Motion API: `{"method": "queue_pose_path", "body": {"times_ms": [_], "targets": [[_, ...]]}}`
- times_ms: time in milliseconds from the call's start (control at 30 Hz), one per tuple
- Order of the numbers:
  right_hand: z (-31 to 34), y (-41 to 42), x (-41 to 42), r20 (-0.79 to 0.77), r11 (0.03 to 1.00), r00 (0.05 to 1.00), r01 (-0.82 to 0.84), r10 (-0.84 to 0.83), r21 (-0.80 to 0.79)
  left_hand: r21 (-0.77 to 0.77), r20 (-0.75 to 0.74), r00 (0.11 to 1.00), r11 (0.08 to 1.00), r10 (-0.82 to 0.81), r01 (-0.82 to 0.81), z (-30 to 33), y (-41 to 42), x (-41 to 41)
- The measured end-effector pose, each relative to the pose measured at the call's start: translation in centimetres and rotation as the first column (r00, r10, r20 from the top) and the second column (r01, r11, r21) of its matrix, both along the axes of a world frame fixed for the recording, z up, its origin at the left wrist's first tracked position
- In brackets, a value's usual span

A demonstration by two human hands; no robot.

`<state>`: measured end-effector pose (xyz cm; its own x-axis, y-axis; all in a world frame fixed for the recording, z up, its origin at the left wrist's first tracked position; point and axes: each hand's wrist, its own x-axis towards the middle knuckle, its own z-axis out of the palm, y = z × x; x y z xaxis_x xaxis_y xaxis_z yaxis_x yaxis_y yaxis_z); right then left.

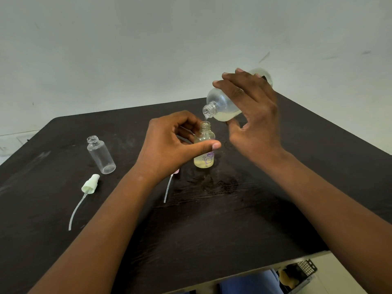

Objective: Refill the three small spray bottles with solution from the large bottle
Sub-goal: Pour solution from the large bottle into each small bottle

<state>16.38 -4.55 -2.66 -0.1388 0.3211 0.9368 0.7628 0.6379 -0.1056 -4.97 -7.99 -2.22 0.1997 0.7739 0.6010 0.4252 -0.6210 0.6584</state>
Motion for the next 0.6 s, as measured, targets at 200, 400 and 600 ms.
{"method": "queue_pose_path", "body": {"times_ms": [200,400,600], "targets": [[-0.01,-0.02,-0.06,0.007,1.0,1.0,0.0,0.0,0.002,-0.005,-0.002,1.0,1.0,0.004,-0.004,0.04,-0.01,-0.04],[-0.01,0.0,-0.07,0.003,1.0,1.0,0.001,-0.001,0.013,0.0,-0.005,1.0,1.0,0.003,-0.003,0.0,0.02,-0.05],[0.02,-0.03,0.0,0.007,1.0,1.0,0.001,-0.001,0.015,0.005,-0.007,1.0,1.0,0.004,-0.004,0.01,0.01,-0.02]]}}
